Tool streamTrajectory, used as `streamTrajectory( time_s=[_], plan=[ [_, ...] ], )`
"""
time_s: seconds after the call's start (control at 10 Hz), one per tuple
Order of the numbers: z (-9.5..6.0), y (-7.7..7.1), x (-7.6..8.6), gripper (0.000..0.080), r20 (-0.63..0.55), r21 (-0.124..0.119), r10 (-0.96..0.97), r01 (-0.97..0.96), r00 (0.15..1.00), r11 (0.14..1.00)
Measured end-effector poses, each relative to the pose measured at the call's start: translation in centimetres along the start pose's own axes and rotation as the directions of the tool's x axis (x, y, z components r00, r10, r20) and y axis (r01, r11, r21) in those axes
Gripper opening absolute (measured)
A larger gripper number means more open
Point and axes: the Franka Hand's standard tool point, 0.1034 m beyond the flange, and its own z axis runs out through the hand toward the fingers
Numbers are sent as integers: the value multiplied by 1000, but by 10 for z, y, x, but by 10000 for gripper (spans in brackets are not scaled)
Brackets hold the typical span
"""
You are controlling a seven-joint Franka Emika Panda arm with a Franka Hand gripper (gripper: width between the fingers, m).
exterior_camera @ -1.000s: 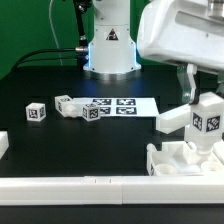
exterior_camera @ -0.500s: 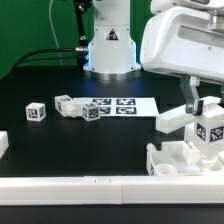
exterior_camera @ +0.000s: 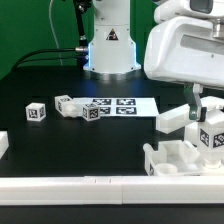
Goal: Assemble chair
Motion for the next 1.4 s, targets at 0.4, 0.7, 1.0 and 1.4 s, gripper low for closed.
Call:
streamTrajectory(
  time_s=[0.4, 0.7, 1.0, 1.4],
  plan=[
    [4, -6, -2, 315, -2, 3, 5, -5, 1000, 1000],
    [3, -9, 0, 315, -19, -32, 41, -42, 999, 999],
    [3, -9, 0, 415, -18, -34, 37, -38, 999, 999],
    [4, -6, -1, 645, 16, -40, 43, -42, 999, 998]
  ],
)
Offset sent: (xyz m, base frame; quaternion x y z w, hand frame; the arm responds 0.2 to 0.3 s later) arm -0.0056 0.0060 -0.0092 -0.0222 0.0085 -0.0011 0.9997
